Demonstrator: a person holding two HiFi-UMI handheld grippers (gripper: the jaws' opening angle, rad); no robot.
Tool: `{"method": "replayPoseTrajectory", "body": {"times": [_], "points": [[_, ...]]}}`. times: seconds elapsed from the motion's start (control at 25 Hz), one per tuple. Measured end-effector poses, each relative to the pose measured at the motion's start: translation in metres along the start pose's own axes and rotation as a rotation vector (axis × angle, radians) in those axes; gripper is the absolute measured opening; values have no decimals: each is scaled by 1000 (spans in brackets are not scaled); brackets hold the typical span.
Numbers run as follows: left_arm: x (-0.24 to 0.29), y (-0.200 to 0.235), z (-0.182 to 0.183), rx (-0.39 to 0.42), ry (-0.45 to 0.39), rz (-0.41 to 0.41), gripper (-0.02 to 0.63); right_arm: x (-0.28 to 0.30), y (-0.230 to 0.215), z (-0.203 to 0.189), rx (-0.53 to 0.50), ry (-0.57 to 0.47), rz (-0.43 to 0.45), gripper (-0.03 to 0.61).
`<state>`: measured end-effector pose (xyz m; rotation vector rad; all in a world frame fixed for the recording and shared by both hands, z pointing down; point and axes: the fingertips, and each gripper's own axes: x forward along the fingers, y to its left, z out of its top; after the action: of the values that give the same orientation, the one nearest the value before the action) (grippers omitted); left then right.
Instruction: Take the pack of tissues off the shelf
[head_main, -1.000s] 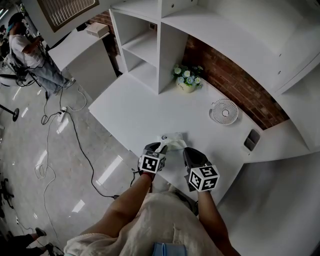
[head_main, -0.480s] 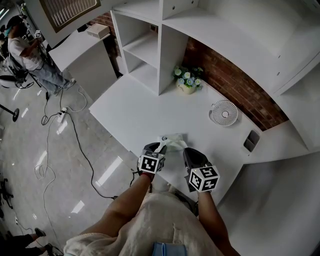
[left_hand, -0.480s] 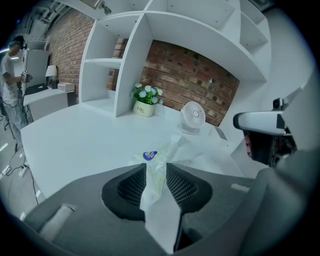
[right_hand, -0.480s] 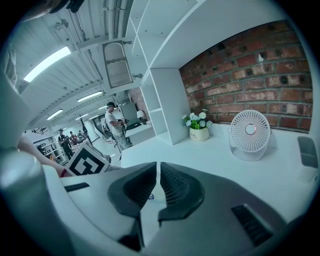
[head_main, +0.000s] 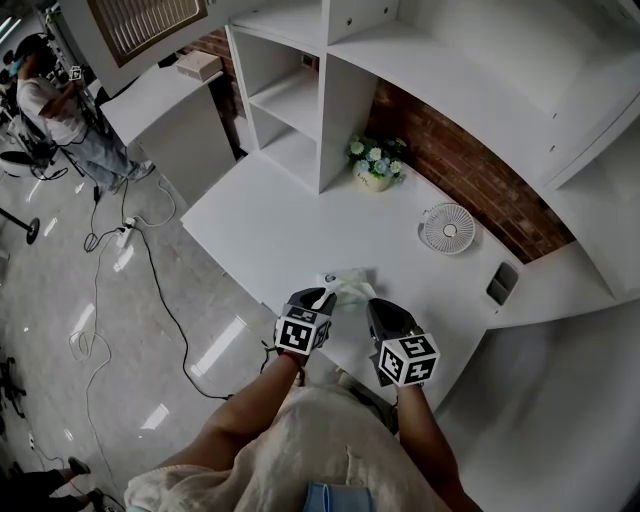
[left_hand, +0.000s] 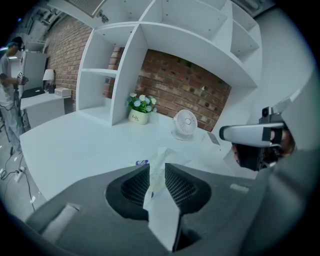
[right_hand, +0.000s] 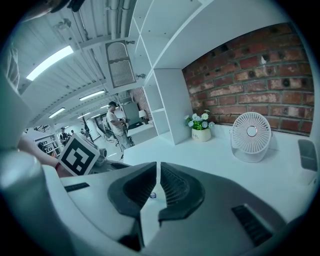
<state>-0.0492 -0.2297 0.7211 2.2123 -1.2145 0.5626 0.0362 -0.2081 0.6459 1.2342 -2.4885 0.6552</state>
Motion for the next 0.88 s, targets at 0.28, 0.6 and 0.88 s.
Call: {"method": "replayPoseTrajectory", "body": {"times": [0.28,0.6,0.88], "points": [[-18,-18,8,52,-27,-36,61,-5,8,-1,-21,5,18,20],[-43,-39,25,81,-83,-96,17,-13,16,5,-34,-9,26,18],[-65,-52,27,134,-111,-163,9,-21,18,0,-49,21,31,18]]}}
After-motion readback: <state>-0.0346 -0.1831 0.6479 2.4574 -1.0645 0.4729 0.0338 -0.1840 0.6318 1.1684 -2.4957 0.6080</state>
